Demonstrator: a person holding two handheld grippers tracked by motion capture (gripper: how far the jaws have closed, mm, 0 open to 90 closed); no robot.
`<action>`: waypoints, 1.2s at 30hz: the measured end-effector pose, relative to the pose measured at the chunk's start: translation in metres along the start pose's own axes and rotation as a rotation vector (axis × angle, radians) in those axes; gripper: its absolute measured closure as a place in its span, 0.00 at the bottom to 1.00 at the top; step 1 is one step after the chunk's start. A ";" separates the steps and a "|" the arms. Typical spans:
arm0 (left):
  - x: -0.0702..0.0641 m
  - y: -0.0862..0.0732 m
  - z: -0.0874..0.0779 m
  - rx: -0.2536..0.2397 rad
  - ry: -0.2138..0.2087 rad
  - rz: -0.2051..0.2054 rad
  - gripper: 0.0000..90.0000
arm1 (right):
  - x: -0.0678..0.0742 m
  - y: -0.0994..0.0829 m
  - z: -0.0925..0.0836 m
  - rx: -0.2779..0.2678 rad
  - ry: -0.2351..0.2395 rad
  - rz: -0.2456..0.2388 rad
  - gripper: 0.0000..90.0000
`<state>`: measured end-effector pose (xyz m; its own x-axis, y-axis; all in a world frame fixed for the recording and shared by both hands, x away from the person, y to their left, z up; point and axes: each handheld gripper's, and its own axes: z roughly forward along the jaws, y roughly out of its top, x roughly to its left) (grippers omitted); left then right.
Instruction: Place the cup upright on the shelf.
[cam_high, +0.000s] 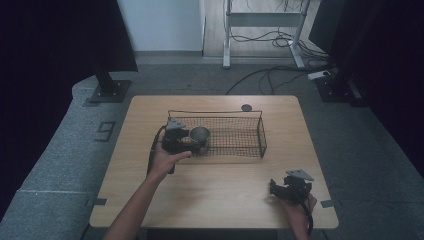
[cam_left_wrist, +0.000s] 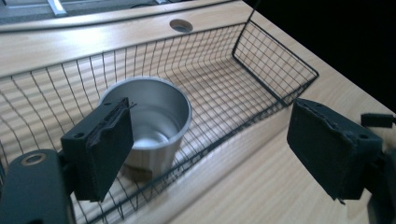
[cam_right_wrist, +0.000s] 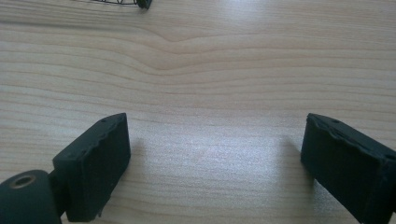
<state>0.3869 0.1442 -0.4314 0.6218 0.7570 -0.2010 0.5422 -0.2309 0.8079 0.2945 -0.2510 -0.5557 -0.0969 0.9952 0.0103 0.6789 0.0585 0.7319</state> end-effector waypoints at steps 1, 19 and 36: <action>0.000 -0.004 -0.002 -0.002 0.003 0.000 0.17 | 0.000 0.000 0.000 0.001 0.000 0.003 0.09; -0.010 -0.087 -0.024 0.012 0.007 0.020 0.20 | 0.000 0.000 0.000 0.001 0.000 0.003 0.09; 0.000 -0.135 -0.022 0.062 0.034 -0.048 0.21 | 0.000 0.000 0.000 0.002 0.000 0.003 0.09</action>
<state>0.3009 0.1889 -0.5280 0.5751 0.7881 -0.2195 0.6059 -0.2301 0.7615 0.2950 -0.2508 -0.5556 -0.0953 0.9954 0.0125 0.6806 0.0560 0.7305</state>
